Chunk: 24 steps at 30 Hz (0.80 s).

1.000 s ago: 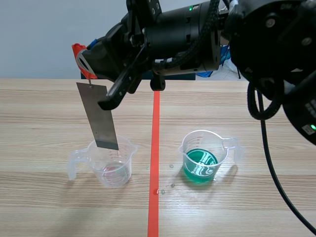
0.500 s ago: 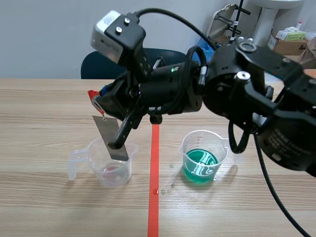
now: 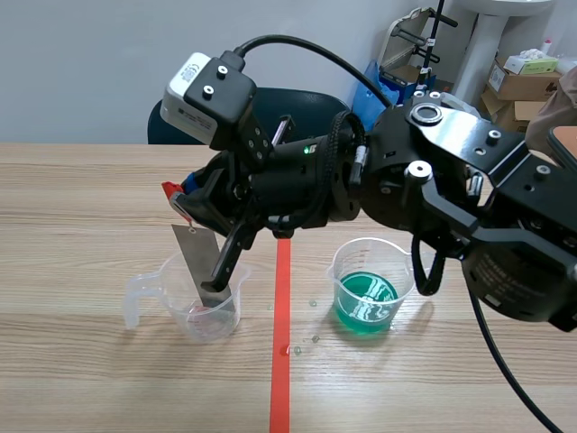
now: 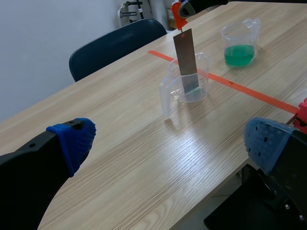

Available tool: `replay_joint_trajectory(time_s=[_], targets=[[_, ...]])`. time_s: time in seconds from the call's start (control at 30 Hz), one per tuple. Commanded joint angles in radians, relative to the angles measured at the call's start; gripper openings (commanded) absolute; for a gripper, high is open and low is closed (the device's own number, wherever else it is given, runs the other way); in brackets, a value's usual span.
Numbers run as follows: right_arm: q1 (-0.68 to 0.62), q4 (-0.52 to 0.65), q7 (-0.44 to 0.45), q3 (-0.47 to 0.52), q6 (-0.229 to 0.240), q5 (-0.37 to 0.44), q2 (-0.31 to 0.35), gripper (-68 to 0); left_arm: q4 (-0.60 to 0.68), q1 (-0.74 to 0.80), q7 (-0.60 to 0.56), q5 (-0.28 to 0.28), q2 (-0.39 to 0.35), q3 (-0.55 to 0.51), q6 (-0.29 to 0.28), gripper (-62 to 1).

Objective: Do the redox reaction experiment

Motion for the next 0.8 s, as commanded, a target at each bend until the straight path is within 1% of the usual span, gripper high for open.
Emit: replay_joint_trajectory(time_s=[0.0,0.1,0.43,0.47,0.5,0.53,0.6,0.7,0.77], targets=[[0.015,0.016,0.013,0.006,-0.003,-0.004,-0.009,-66.7,0.005,0.001,-0.037,-0.006,0.005,-0.004,-0.003,1.4],[0.015,0.016,0.014,0.006,-0.003,-0.026,-0.011,-66.7,0.005,0.001,-0.037,-0.006,0.005,-0.004,-0.003,1.4],[0.015,0.016,0.014,0.006,0.002,-0.026,-0.011,-66.5,0.005,0.001,-0.037,-0.006,0.005,-0.004,-0.003,1.4],[0.015,0.016,0.014,0.006,0.006,-0.026,-0.011,-65.0,0.005,0.001,-0.037,-0.006,0.005,-0.004,-0.003,1.4],[0.015,0.016,0.014,0.006,0.014,-0.026,-0.011,-61.5,0.005,0.001,-0.037,-0.006,0.005,-0.004,-0.003,1.4],[0.016,0.016,0.014,0.006,0.030,-0.026,-0.011,-56.7,0.005,0.001,-0.037,-0.006,0.005,-0.004,-0.003,1.4],[0.016,0.016,0.014,0.006,0.069,-0.026,-0.011,-44.0,0.005,0.001,-0.037,-0.006,0.005,-0.004,-0.003,1.4],[0.016,0.016,0.014,0.006,0.153,-0.026,-0.014,-24.0,0.005,0.001,-0.037,-0.006,0.005,-0.004,-0.003,1.4],[0.016,0.016,0.018,0.006,0.200,-0.022,-0.017,-15.0,0.005,0.001,-0.037,-0.006,0.005,-0.004,-0.003,1.4]])
